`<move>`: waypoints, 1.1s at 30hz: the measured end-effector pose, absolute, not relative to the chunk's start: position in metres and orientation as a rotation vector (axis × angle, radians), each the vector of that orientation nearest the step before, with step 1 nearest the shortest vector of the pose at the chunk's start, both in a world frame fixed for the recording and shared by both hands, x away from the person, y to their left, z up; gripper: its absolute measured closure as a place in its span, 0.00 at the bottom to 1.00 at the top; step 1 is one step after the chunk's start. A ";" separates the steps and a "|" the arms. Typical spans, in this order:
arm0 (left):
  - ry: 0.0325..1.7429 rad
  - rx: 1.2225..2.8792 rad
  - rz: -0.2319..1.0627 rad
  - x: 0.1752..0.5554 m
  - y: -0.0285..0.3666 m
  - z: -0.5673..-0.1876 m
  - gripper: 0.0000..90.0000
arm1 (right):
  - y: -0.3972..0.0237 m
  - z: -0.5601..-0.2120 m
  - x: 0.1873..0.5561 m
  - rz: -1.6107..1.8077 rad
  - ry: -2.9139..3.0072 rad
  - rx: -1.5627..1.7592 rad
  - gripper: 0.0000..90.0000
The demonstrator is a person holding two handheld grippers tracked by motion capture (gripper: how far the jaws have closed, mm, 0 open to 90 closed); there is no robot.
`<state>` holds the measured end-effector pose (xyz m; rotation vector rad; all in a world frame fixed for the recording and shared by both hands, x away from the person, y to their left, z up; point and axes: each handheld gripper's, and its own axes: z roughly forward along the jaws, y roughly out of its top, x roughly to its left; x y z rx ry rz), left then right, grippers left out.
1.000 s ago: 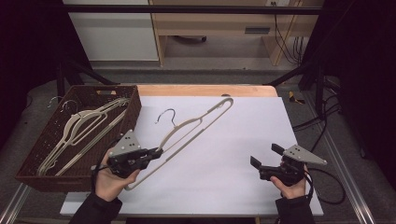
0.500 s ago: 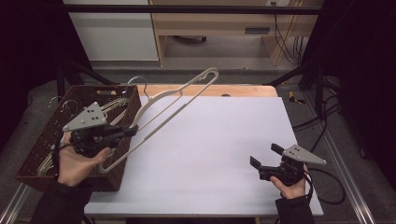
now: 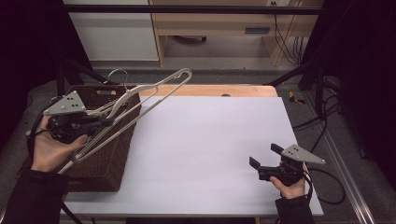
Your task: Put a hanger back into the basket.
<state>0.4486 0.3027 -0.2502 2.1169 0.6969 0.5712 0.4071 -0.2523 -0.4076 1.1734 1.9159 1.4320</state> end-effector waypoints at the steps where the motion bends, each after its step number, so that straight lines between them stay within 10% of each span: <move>1: 0.701 2.117 0.572 0.450 0.307 -0.251 0.96 | -0.252 -0.408 0.407 1.432 1.917 1.177 0.03; 33: 0.989 2.109 0.587 0.469 0.424 -0.301 0.96 | -0.252 -0.409 0.408 1.432 1.920 1.193 0.03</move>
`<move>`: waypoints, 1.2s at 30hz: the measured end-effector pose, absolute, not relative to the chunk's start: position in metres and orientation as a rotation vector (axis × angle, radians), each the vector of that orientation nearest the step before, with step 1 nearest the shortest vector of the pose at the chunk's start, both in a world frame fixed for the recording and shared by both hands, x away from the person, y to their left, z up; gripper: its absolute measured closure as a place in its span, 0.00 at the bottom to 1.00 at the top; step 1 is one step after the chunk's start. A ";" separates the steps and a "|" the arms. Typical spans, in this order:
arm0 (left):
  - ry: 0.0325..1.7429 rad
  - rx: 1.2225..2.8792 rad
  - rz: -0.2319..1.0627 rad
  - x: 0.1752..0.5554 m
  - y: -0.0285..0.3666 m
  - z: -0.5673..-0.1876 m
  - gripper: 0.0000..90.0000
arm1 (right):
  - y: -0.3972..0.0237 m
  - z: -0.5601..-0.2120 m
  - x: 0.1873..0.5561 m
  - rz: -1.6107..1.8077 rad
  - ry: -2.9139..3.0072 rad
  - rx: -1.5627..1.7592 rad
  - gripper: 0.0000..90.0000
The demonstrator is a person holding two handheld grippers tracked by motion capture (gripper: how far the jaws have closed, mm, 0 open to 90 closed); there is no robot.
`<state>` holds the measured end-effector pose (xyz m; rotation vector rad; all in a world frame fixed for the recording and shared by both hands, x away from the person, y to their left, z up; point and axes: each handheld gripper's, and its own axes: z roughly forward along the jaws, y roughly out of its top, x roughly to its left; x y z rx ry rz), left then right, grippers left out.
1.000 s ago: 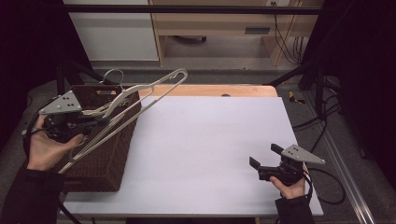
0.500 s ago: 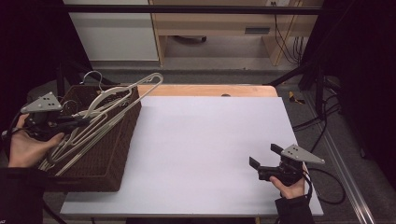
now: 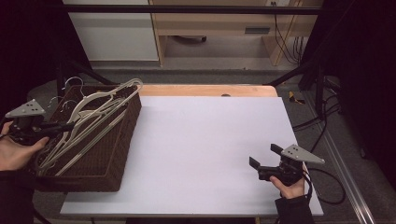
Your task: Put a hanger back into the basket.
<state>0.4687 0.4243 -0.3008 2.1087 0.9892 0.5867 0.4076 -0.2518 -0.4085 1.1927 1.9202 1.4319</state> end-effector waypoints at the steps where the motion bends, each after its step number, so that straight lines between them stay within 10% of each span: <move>1: 0.989 2.109 0.587 0.469 0.424 -0.301 0.96 | -0.252 -0.409 0.408 1.432 1.920 1.193 0.03; 36: 1.309 2.207 0.513 0.487 0.433 -0.372 0.94 | -0.251 -0.408 0.407 1.432 1.920 1.197 0.03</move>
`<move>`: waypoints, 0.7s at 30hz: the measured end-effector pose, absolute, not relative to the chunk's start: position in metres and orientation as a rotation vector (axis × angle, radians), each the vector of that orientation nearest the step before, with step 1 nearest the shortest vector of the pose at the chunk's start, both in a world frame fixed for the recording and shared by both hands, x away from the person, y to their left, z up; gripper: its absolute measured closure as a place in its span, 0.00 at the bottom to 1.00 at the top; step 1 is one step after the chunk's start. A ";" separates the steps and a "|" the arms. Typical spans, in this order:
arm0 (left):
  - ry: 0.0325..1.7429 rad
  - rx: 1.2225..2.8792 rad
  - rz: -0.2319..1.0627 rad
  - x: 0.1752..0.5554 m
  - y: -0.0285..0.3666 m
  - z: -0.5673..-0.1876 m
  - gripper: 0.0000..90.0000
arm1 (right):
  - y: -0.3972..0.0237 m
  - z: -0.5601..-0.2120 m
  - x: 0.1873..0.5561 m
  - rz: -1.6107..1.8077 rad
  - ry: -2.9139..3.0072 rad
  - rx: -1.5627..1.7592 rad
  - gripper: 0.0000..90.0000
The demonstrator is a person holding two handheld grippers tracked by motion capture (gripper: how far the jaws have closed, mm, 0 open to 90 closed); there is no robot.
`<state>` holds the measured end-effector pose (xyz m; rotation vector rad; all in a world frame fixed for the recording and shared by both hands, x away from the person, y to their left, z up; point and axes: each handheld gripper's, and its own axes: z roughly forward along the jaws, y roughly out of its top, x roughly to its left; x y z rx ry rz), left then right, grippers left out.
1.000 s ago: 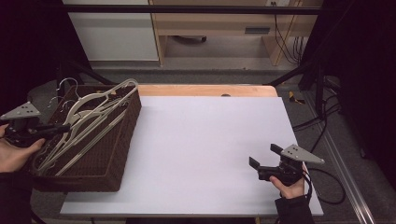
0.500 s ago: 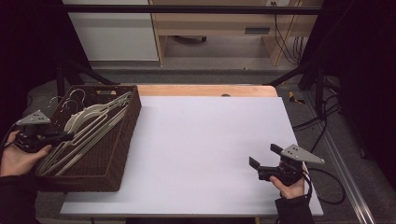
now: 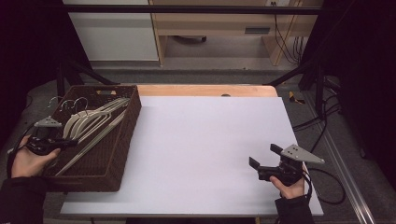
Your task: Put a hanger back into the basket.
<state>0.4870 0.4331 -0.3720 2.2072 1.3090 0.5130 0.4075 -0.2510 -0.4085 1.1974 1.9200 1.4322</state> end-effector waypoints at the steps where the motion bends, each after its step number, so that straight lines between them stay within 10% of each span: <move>1: 1.330 2.211 0.525 0.488 0.432 -0.373 0.93 | -0.251 -0.409 0.408 1.432 1.921 1.196 0.03; 21: 1.264 1.912 0.708 0.448 0.431 -0.335 0.54 | -0.251 -0.408 0.407 1.435 1.921 1.189 0.03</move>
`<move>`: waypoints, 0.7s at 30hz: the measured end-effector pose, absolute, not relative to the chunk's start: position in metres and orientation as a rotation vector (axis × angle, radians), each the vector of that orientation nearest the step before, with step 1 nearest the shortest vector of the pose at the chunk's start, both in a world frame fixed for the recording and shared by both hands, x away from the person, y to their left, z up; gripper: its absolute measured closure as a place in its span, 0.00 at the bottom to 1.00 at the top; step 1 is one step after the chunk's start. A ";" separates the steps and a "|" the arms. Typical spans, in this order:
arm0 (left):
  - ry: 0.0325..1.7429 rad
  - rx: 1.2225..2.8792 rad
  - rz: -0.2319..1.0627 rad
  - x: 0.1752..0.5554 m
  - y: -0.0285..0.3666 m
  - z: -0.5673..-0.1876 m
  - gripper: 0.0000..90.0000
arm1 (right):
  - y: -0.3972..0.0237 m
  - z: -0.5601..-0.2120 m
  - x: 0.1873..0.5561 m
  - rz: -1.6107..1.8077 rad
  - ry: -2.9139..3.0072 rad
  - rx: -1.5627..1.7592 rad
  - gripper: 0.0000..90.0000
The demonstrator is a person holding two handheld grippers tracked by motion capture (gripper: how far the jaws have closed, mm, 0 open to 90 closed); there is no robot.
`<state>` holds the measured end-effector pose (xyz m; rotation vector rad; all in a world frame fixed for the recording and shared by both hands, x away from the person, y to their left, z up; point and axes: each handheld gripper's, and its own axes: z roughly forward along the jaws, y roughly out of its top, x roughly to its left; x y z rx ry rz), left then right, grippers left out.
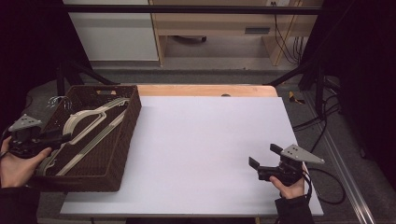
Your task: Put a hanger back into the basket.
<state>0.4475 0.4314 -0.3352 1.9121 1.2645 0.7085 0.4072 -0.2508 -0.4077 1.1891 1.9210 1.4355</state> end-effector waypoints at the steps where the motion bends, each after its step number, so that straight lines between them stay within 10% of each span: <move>1: 1.264 1.912 0.708 0.448 0.431 -0.335 0.52 | -0.251 -0.408 0.407 1.435 1.921 1.189 0.03; 21: 0.845 1.686 0.615 0.400 0.301 -0.331 0.08 | -0.255 -0.404 0.404 1.494 1.909 1.144 0.02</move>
